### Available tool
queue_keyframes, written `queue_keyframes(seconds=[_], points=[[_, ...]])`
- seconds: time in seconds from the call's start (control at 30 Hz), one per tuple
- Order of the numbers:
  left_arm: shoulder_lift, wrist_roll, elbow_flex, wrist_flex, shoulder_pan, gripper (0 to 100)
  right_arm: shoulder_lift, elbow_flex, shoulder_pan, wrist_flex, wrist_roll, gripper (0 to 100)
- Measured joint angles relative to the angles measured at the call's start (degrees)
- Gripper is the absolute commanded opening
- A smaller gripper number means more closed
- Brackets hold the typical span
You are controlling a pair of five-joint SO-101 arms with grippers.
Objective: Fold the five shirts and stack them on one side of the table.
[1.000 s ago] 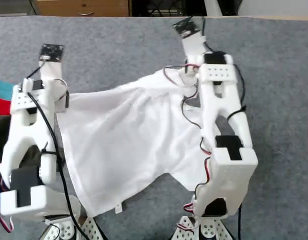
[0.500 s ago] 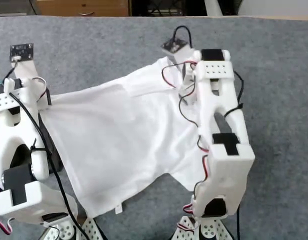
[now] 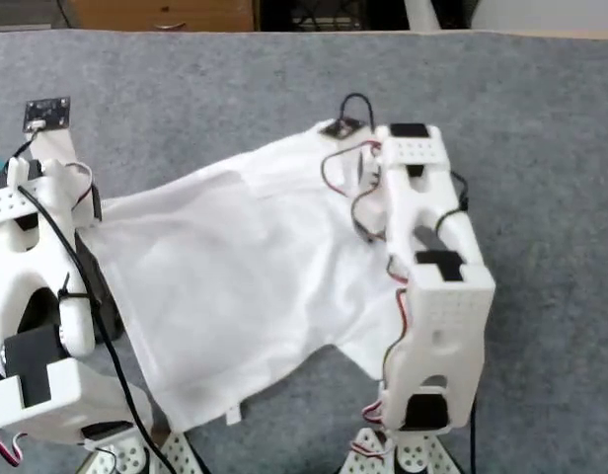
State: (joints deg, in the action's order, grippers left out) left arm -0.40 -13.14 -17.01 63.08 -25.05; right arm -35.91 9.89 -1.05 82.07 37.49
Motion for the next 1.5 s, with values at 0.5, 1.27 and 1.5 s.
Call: queue_keyframes(seconds=[0.5,1.27,1.5], points=[[0.0,-18.5,0.0,8.5,-2.3,3,19.7,-27.4,18.2,4.6,18.7,1.5],[0.0,-22.7,-2.2,7.0,-2.4,3,36.6,-19.3,5.6,7.5,-6.1,3.4],[0.0,-22.7,-2.2,7.0,-2.4,3,31.2,-19.3,-4.4,6.1,-18.9,14.2]])
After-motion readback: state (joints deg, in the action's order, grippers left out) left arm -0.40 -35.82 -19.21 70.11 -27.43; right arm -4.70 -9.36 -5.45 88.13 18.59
